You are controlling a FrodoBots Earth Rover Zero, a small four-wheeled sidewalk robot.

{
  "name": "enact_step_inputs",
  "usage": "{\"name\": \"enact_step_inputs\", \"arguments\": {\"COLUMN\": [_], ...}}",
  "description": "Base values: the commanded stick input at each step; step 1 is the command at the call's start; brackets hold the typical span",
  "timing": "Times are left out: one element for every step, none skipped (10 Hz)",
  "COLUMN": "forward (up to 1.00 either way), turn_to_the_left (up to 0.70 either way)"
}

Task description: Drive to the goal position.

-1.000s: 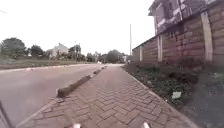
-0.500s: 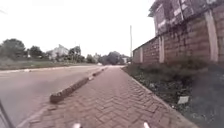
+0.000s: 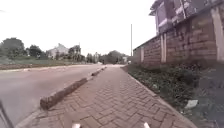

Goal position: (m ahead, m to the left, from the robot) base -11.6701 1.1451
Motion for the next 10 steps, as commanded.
{"name": "enact_step_inputs", "arguments": {"forward": [0.50, 0.50, 0.50, 0.50, 0.50, 0.50, 0.50, 0.50, 0.50, 0.50], "turn_to_the_left": [0.00, 0.00, 0.00, 0.00, 0.00, 0.00, 0.00, 0.00, 0.00, 0.00]}}
